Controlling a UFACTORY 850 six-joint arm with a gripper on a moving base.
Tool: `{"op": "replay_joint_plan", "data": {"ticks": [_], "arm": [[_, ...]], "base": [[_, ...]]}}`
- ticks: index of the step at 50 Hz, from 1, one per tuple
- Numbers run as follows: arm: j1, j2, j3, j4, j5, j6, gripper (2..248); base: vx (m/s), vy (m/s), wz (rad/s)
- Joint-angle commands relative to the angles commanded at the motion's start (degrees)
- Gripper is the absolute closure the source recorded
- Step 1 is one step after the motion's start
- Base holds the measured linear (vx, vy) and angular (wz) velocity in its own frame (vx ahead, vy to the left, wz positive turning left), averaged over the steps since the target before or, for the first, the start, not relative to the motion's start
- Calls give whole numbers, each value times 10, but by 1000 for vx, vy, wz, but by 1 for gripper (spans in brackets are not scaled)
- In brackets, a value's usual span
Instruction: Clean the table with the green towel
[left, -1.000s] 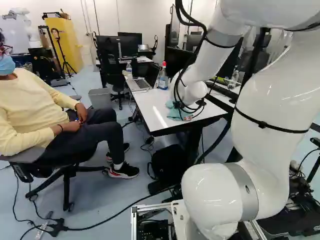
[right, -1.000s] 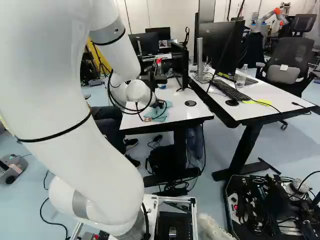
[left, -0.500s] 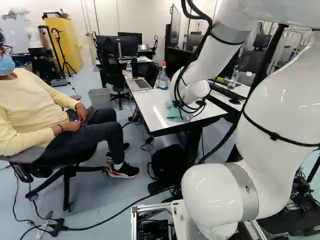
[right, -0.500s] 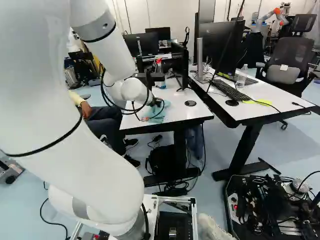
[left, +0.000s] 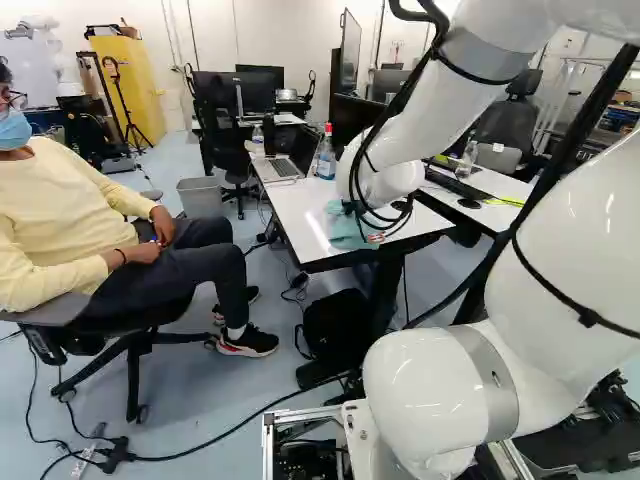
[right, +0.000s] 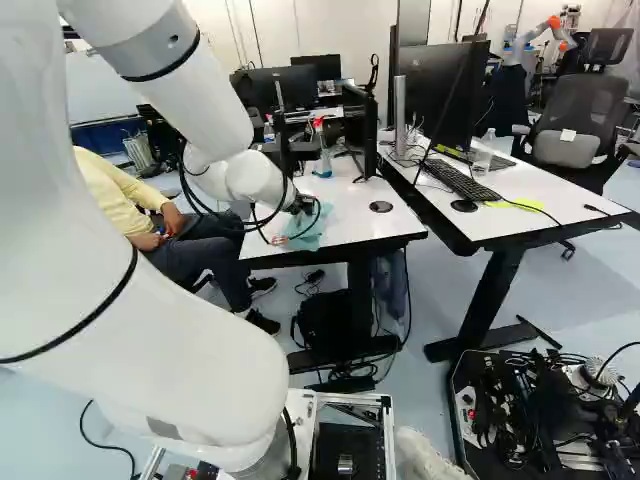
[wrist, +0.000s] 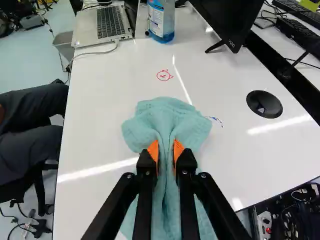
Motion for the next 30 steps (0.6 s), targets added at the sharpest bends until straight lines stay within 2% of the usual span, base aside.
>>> {"op": "replay_joint_plan", "data": {"ticks": [30], "arm": [[0, 1, 0, 0, 0, 0, 196]], "base": [[0, 0, 0]]}}
